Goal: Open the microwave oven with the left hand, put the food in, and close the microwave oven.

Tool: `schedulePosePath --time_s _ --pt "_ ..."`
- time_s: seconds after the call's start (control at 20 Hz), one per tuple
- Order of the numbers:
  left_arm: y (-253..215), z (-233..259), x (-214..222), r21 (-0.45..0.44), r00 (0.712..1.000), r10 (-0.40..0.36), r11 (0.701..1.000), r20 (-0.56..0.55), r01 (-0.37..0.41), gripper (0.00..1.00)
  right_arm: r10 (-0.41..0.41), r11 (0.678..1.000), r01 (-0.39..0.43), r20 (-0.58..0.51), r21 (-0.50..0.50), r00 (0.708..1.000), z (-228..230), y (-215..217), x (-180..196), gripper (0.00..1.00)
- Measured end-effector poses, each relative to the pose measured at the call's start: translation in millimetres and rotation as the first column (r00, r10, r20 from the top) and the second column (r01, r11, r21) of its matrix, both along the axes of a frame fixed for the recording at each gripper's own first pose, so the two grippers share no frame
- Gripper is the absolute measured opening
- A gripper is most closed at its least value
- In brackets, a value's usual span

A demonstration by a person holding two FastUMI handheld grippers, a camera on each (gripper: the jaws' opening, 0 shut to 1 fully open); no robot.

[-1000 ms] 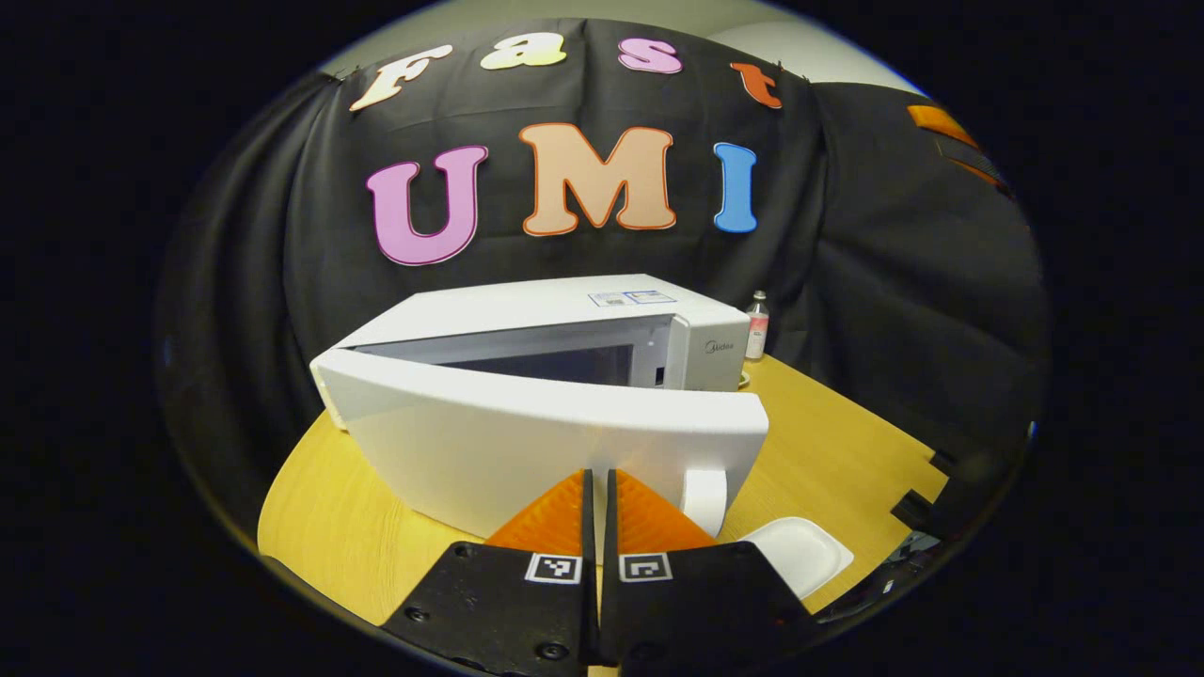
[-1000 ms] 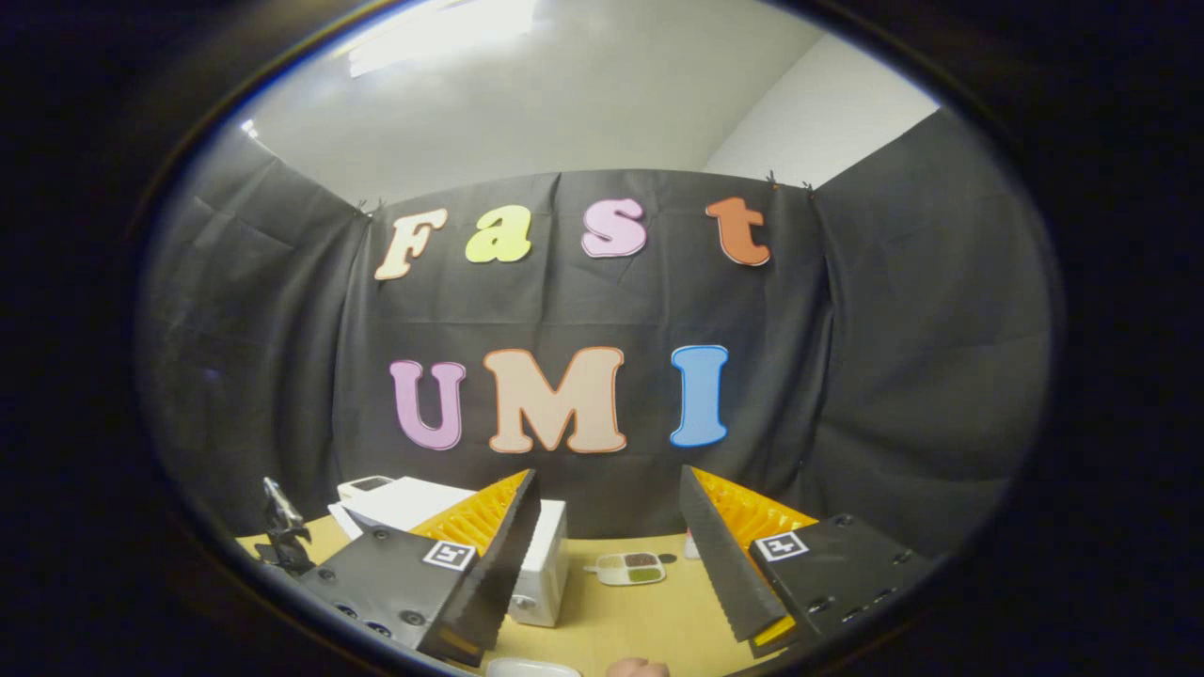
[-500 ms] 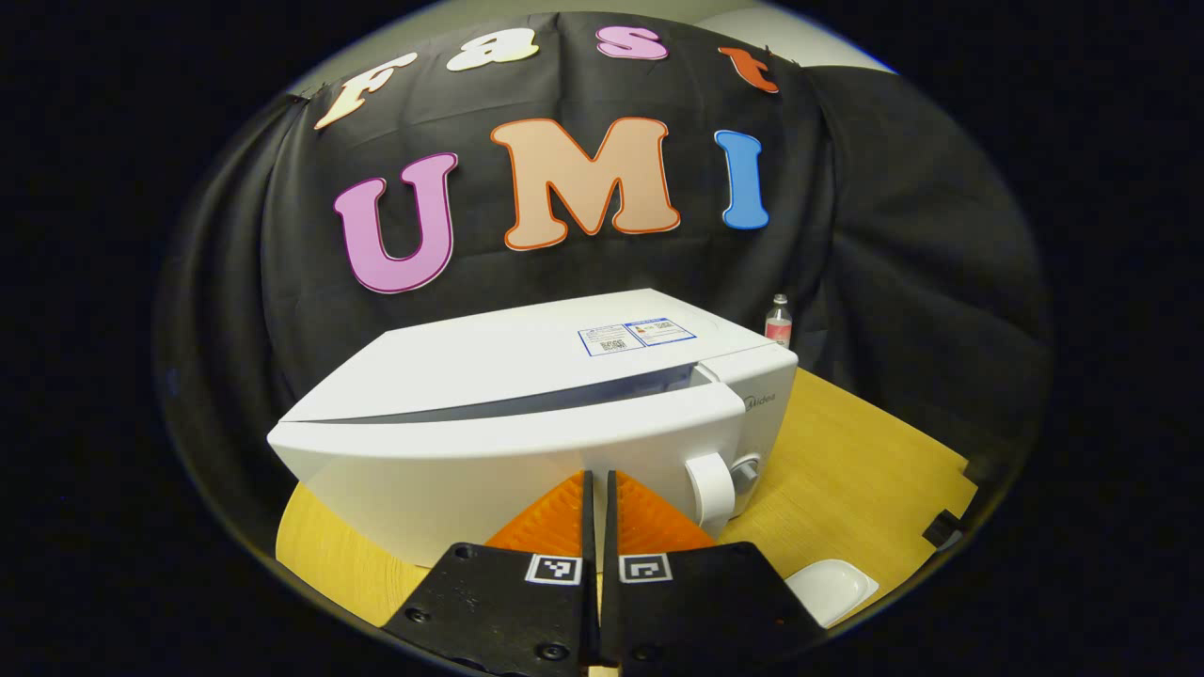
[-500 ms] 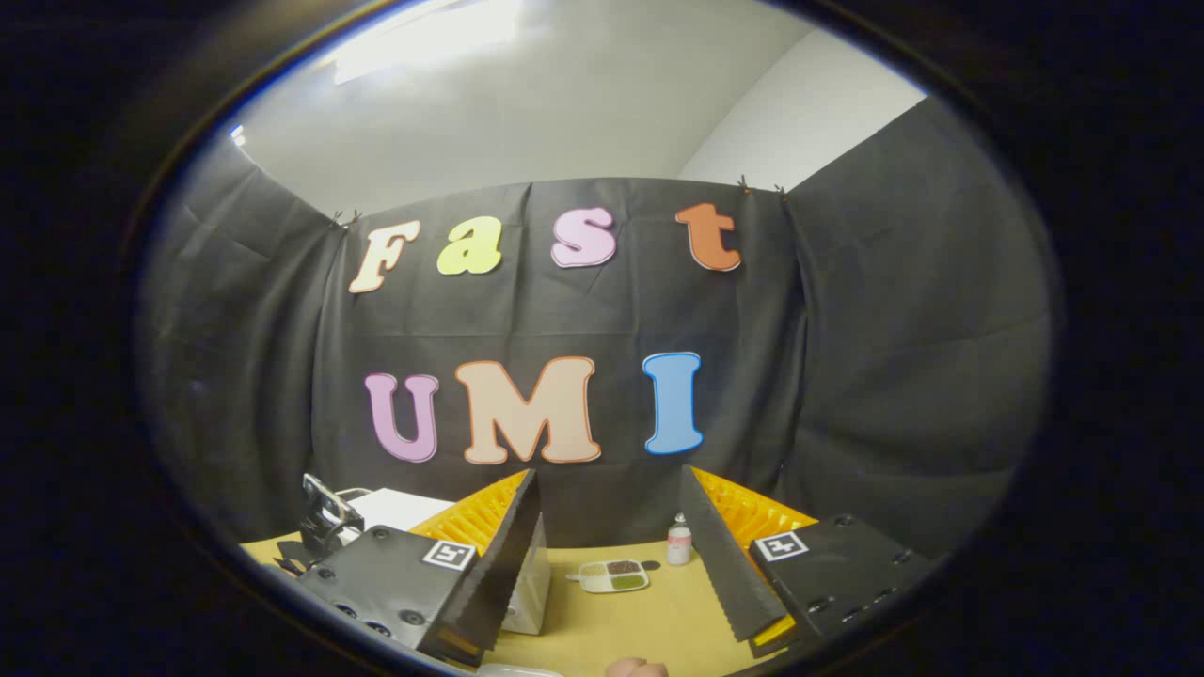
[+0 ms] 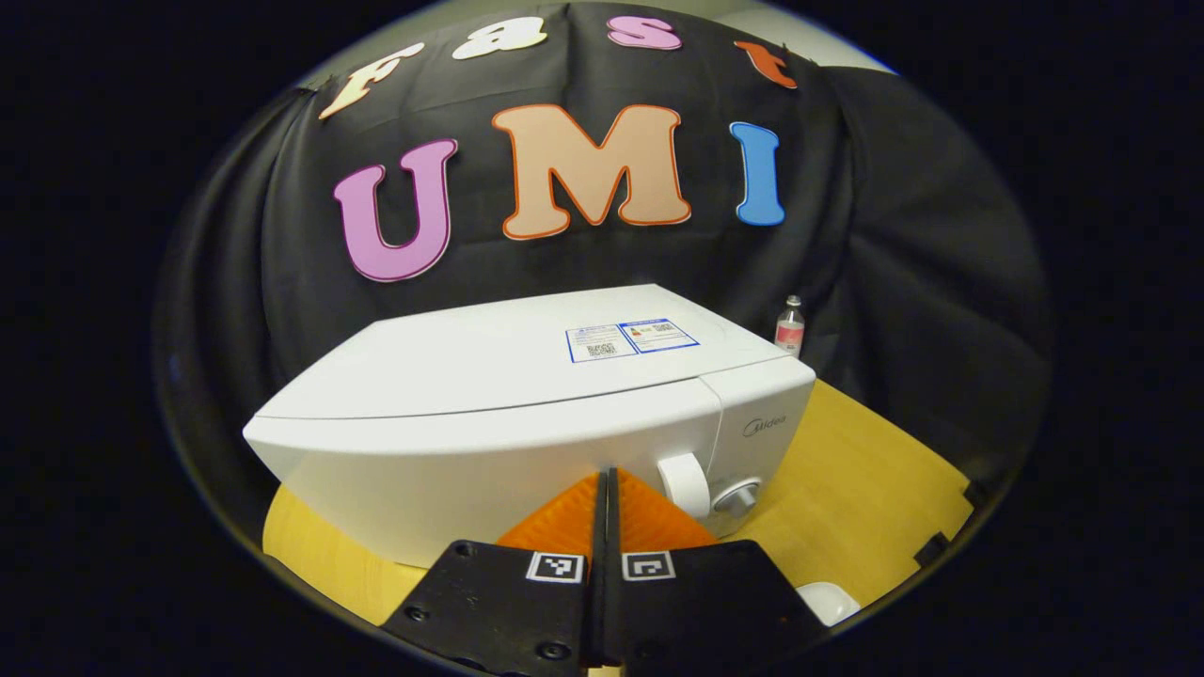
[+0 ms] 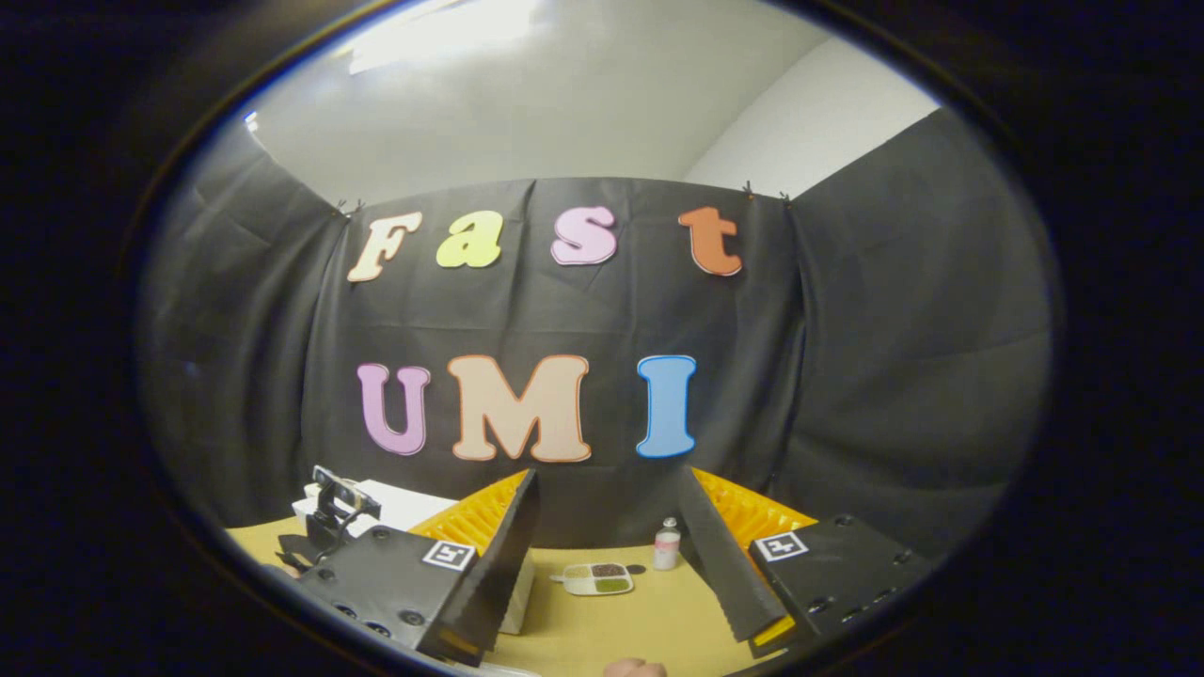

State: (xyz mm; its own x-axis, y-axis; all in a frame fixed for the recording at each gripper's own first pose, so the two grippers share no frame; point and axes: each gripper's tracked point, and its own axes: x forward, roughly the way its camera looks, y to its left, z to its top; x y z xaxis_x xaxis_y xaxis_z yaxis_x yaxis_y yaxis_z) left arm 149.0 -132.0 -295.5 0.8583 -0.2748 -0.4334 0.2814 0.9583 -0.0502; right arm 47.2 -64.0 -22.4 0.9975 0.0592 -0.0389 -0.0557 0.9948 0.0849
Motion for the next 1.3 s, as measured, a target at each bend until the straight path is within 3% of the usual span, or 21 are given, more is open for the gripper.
schedulePosePath --time_s 0.25,0.45,0.5,0.55,0.6,0.65,0.7,0.75,0.8,0.9,0.95,1.0,1.05,1.3 --pt "-2 37 -6 -0.006 0.996 -0.002 1.0 0.088 0.002 0.01 0.015 1.0 -0.015 -0.004 -0.007 1.0 -2 4 -2 0.82" --pt "13 110 -16 -0.082 0.979 0.033 0.997 0.201 -0.017 0.01 0.016 1.0 -0.016 -0.005 0.004 1.0 -2 6 0 0.82" --pt "18 133 -18 -0.102 0.97 0.041 0.995 0.24 -0.017 0.01 0.015 1.0 -0.015 -0.007 0.006 1.0 -2 7 1 0.92" --pt "21 157 -20 -0.127 0.96 0.044 0.992 0.276 -0.009 0.01 0.015 1.0 -0.015 -0.01 0.008 1.0 -4 8 2 0.82" --pt "28 181 -21 -0.148 0.949 0.055 0.989 0.31 -0.009 0.03 0.018 1.0 -0.018 -0.012 0.014 1.0 -3 10 3 0.82" --pt "35 201 -25 -0.171 0.939 0.066 0.985 0.336 -0.008 0.07 0.02 1.0 -0.019 -0.014 0.022 1.0 -4 12 4 0.82" --pt "41 218 -28 -0.192 0.933 0.075 0.981 0.352 -0.006 0.19 0.023 0.999 -0.022 -0.017 0.032 1.0 -4 14 5 0.92" --pt "48 234 -30 -0.205 0.929 0.086 0.979 0.361 -0.011 0.3 0.025 0.999 -0.025 -0.017 0.04 1.0 -4 15 5 0.92" --pt "57 249 -34 -0.211 0.919 0.102 0.977 0.38 -0.022 0.53 0.028 0.999 -0.027 -0.015 0.044 1.0 -4 17 6 0.82" --pt "76 284 -44 -0.201 0.889 0.139 0.978 0.437 -0.054 0.98 0.035 0.998 -0.034 -0.011 0.044 0.999 -3 22 8 0.82" --pt "86 297 -48 -0.193 0.873 0.158 0.978 0.462 -0.075 0.94 0.037 0.998 -0.036 -0.009 0.044 0.999 -2 22 7 0.92" --pt "91 308 -53 -0.192 0.86 0.172 0.977 0.48 -0.088 0.94 0.038 0.998 -0.038 -0.007 0.046 0.999 0 23 7 0.92" --pt "95 317 -58 -0.195 0.854 0.182 0.976 0.486 -0.097 0.94 0.041 0.998 -0.041 -0.006 0.049 0.999 0 25 7 0.82" --pt "112 333 -82 -0.198 0.859 0.22 0.97 0.462 -0.142 0.94 0.048 0.998 -0.048 0.003 0.046 0.999 5 30 7 0.82"
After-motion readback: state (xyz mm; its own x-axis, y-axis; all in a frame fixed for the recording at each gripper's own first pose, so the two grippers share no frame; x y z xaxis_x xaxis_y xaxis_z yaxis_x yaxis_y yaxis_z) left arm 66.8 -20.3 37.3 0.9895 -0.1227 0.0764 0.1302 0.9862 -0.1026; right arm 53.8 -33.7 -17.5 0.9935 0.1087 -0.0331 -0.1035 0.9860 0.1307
